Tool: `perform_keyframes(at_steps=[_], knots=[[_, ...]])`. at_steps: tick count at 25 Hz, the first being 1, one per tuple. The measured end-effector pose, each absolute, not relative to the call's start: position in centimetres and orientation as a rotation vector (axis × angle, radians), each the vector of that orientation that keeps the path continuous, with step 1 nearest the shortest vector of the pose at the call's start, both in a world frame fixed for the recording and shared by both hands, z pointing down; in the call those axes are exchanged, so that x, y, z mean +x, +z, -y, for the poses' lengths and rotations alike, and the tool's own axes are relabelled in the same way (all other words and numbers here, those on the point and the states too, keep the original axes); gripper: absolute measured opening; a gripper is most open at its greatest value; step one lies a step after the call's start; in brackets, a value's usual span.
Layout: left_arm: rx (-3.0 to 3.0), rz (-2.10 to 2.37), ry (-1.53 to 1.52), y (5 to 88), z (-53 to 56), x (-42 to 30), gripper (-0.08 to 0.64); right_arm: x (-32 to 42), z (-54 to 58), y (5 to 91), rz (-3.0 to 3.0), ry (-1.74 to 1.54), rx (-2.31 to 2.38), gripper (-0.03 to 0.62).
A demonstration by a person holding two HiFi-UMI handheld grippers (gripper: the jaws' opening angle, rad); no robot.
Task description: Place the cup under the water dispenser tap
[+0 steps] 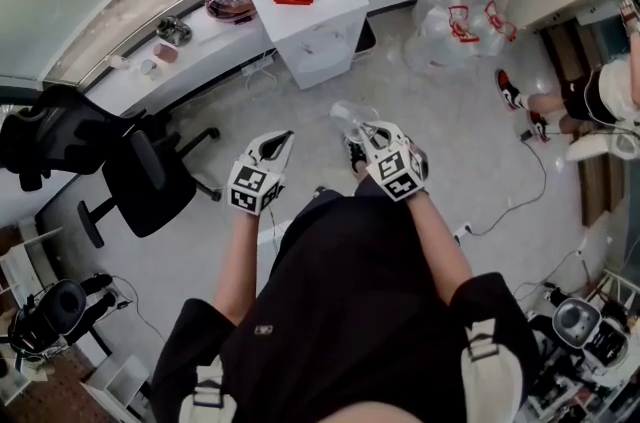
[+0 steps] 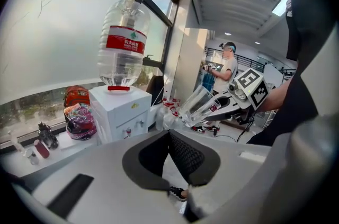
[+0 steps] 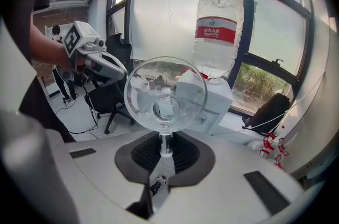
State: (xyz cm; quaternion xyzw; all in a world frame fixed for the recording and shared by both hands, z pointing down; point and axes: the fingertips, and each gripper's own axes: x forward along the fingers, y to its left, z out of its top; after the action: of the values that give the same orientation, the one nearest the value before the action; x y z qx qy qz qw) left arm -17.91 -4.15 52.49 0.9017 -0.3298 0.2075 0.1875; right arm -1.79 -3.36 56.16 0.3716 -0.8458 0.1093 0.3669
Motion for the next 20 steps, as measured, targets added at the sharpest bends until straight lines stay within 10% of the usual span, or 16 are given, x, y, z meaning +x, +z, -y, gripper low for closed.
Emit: perform_keyframes(at_steps=[20], knots=[[2.368, 0.982, 0.51, 53.6, 11.6, -12.6, -0.002, 1.7, 13.0, 66.9, 2.155, 0.458, 0.746, 0.014]])
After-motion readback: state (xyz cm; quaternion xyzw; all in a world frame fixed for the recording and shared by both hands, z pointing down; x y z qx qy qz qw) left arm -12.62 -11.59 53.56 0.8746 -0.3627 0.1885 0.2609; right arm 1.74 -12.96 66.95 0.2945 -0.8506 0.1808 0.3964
